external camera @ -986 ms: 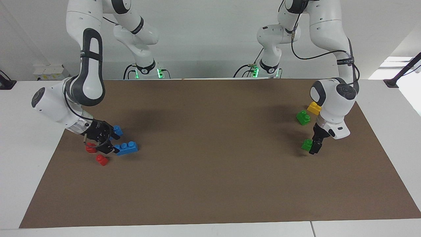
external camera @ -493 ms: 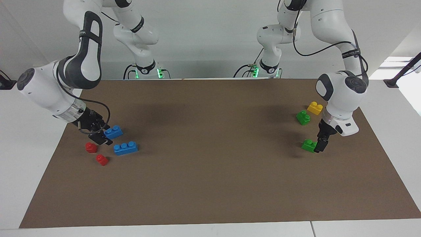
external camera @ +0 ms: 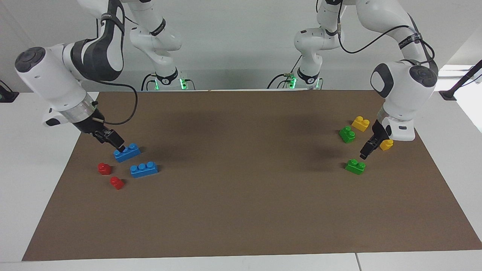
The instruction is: Remove green block with left arm and hold with right
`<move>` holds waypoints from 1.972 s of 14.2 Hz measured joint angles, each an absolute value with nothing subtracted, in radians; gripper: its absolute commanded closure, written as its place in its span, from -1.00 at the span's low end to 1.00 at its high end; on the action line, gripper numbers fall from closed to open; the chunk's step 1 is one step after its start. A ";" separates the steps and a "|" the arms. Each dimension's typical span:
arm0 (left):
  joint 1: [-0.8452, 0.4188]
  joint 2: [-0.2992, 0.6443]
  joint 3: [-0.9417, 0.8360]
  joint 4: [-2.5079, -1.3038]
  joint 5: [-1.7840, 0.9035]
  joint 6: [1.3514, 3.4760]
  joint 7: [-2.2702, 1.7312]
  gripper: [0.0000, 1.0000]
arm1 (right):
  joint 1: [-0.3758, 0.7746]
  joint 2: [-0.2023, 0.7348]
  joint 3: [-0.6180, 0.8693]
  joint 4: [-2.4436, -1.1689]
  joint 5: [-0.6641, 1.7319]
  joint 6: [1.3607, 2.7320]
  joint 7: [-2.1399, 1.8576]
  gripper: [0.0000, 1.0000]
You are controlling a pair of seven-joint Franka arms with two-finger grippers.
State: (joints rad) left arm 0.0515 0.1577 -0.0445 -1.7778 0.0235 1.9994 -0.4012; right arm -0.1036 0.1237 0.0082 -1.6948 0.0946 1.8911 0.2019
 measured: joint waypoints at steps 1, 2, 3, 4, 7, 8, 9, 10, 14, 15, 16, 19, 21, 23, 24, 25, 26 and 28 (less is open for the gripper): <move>0.051 0.156 -0.045 -1.744 0.023 1.952 -0.338 -1.00 | -0.097 0.107 0.008 -1.694 0.084 1.891 0.151 -1.00; 0.051 0.156 -0.045 -1.711 0.023 1.906 -0.284 -1.00 | -0.091 0.090 0.008 -1.694 0.077 1.891 0.122 -1.00; 0.051 0.156 -0.045 -1.683 0.023 1.863 -0.239 -1.00 | -0.086 0.074 0.008 -1.695 0.073 1.887 0.110 -1.00; 0.049 0.154 -0.046 -1.660 0.023 1.824 -0.195 -1.00 | -0.082 0.059 0.009 -1.698 0.072 1.880 0.107 -1.00; 0.040 0.121 -0.051 -1.629 0.023 1.740 -0.108 -1.00 | -0.081 0.042 0.009 -1.703 0.071 1.878 0.106 -1.00; 0.038 0.100 -0.055 -1.626 0.023 1.712 -0.093 -1.00 | -0.081 0.042 0.009 -1.703 0.071 1.878 0.104 -1.00; 0.035 0.076 -0.061 -1.626 0.023 1.686 -0.086 -1.00 | -0.081 0.042 0.009 -1.703 0.071 1.878 0.101 -1.00; 0.033 0.052 -0.068 -1.626 0.023 1.662 -0.082 -1.00 | -0.081 0.042 0.009 -1.703 0.071 1.878 0.095 -1.00; 0.032 0.000 -0.077 -1.627 0.023 1.601 -0.008 -1.00 | -0.081 0.042 0.009 -1.703 0.044 1.878 0.035 -1.00; 0.032 -0.006 -0.077 -1.627 0.023 1.593 0.003 -1.00 | -0.081 0.042 0.009 -1.702 0.037 1.878 0.028 -1.00; 0.032 -0.011 -0.078 -1.627 0.023 1.587 0.009 -1.00 | -0.081 0.042 0.009 -1.700 0.033 1.878 0.026 -1.00; 0.032 -0.031 -0.078 -1.627 0.022 1.555 0.017 -1.00 | -0.081 0.038 0.010 -1.695 0.019 1.858 0.018 -1.00; 0.032 -0.041 -0.078 -1.627 0.020 1.544 0.018 -1.00 | -0.081 0.036 0.011 -1.685 0.012 1.816 0.012 -1.00; 0.032 -0.046 -0.078 -1.627 0.011 1.541 0.018 -1.00 | -0.081 0.035 0.019 -1.672 0.012 1.778 0.012 -1.00; 0.032 -0.048 -0.078 -1.627 0.009 1.541 0.018 -1.00 | -0.080 0.034 0.022 -1.669 0.012 1.769 0.012 -1.00; 0.032 -0.049 -0.078 -1.627 0.008 1.541 0.018 -1.00 | -0.081 0.033 0.023 -1.663 0.012 1.761 0.012 -1.00; 0.032 -0.050 -0.078 -1.627 0.007 1.541 0.018 -1.00 | -0.081 0.033 0.023 -1.649 0.012 1.742 0.012 -1.00; 0.032 -0.050 -0.079 -1.627 -0.002 1.544 0.018 -1.00 | -0.081 0.033 0.024 -1.609 0.012 1.684 0.012 -1.00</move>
State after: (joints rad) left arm 0.0318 -0.0503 -0.0788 -1.6275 -0.0022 1.5438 0.0179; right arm -0.0806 0.0329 0.0237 -1.6088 0.0123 1.6844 0.0120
